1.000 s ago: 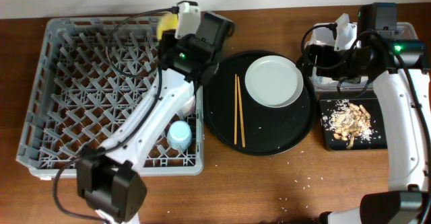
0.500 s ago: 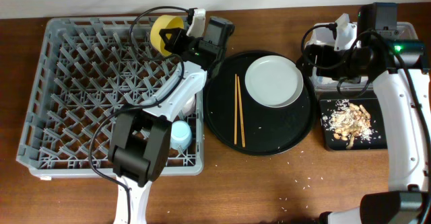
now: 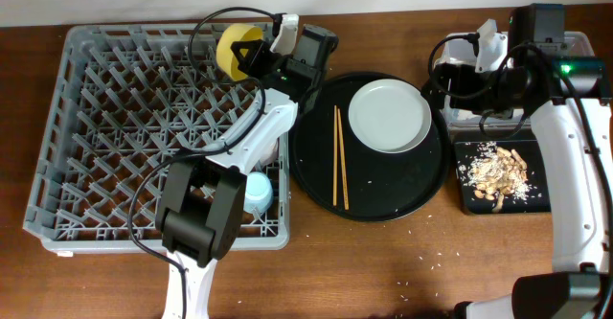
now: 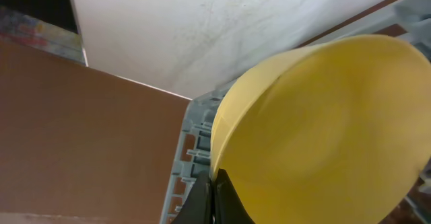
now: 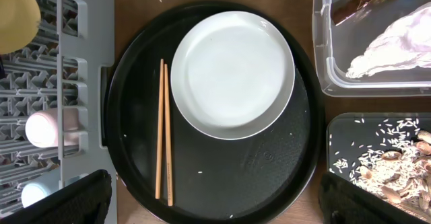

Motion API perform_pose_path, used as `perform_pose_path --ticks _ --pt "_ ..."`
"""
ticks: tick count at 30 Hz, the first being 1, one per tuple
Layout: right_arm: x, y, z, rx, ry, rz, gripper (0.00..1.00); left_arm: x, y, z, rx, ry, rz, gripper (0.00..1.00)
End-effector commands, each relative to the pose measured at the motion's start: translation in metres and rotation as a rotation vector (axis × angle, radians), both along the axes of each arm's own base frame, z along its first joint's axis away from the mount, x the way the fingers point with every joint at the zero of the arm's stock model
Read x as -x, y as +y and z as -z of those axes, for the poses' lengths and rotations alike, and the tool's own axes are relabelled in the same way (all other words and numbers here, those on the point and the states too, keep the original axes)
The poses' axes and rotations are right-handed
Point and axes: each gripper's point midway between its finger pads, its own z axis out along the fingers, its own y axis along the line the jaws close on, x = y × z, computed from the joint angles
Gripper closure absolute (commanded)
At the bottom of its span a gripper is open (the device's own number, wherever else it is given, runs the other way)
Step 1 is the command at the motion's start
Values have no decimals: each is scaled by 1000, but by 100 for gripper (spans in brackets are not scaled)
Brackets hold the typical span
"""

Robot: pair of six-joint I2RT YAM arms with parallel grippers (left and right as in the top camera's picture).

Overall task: Sort waste into correct bins and load items into the dishwasher rack
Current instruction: 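Carry the yellow bowl with the left gripper into the rack's back row, then reach the left gripper to the white plate and grasp its edge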

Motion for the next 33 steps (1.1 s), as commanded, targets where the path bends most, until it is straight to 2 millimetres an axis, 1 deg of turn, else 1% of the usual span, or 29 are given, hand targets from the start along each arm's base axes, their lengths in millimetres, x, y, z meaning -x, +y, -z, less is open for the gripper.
perform_pose_path --ticks 1,4,10,11,12,13,16,17,20,21,22,23,25,26,27,28,29,30,32,33 --pt "-2 -3 -1 6 -2 11 2 -3 -11 22 -8 59 41 100" --pt "-2 -3 -1 7 -2 11 2 0 -21 26 -14 69 58 100" --pt "-2 -3 -1 7 -2 11 2 6 -38 27 -25 80 89 99" --pt "-2 -3 -1 6 -2 11 2 8 -40 27 -31 87 93 90" --pt "-2 -3 -1 7 -2 11 2 9 -41 27 -34 90 96 75" --pt "-2 -3 -1 6 -2 11 2 11 -44 29 -43 104 102 55" --pt "-2 -3 -1 7 -2 11 2 14 -49 30 -52 118 113 34" --pt "-2 -3 -1 7 -2 11 2 14 -49 30 -52 118 114 28" --pt "-2 -3 -1 7 -2 11 2 17 -54 25 -23 75 107 27" --pt "-2 -3 -1 6 -2 11 2 20 -60 17 27 31 114 26" --pt "-2 -3 -1 6 -2 11 2 21 -65 14 48 26 130 25" --pt "-2 -3 -1 7 -2 11 2 21 -72 12 81 30 162 24" --pt "-2 -3 -1 7 -2 11 2 25 -97 9 199 54 267 18" --pt "-2 -3 -1 7 -2 11 2 28 -109 8 270 65 316 13" --pt "-2 -3 -1 7 -2 11 2 33 -126 8 373 90 383 6" --pt "-2 -3 -1 6 -2 11 2 38 -141 9 461 122 439 3" --pt "-2 -3 -1 6 -2 11 1 49 -167 13 611 196 542 3" --pt "-2 -3 -1 6 -2 11 1 55 -180 14 682 239 598 3" --pt "-2 -3 -1 6 -2 11 2 72 -218 21 899 368 748 4" --pt "-2 -3 -1 7 -2 11 1 79 -228 23 980 407 778 4"
